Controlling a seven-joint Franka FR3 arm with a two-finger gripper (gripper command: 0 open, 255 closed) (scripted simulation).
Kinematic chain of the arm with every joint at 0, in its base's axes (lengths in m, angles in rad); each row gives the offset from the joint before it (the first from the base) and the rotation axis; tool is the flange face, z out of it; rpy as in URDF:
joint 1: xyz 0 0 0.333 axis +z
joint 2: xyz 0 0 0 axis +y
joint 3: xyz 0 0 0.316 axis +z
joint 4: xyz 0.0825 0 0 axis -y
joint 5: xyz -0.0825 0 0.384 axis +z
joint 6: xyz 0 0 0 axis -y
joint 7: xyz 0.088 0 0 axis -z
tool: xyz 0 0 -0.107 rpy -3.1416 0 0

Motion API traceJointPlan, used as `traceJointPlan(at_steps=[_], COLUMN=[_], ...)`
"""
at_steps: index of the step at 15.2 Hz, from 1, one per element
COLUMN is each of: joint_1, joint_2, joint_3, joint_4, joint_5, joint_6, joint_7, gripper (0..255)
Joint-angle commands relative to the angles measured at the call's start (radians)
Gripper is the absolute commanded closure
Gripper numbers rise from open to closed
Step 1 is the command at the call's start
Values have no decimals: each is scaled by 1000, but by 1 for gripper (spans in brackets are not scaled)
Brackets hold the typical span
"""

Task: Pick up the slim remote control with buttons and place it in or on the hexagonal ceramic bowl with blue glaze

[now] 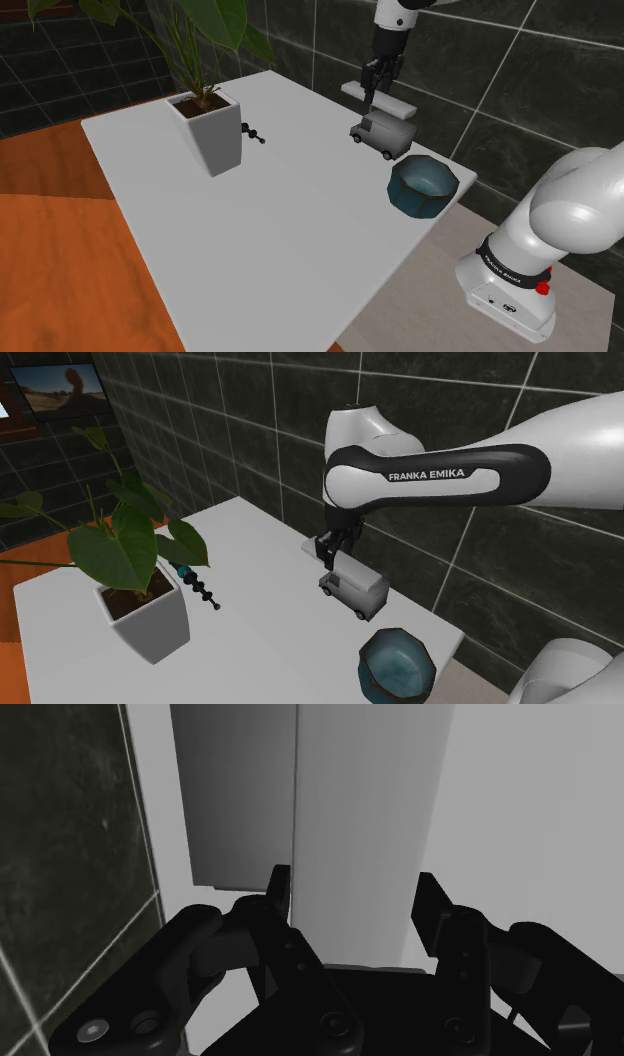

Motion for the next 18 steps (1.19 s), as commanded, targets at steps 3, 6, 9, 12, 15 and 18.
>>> traceJointPlan(at_steps=[3, 6, 9, 12, 15, 18], joint_1=[11, 21, 36, 54, 77, 84], joint_2=[-162, -288, -419, -554, -692, -730], joint_3=[19, 35, 53, 73, 95, 103], joint_4=[-138, -229, -310, -381, -440, -481], joint_5=[8, 19, 34, 54, 77, 86], joint_6=[-24, -58, -107, -171, -249, -246], joint_7=[25, 46, 68, 93, 123, 130], gripper=[255, 255, 255, 255, 255, 255])
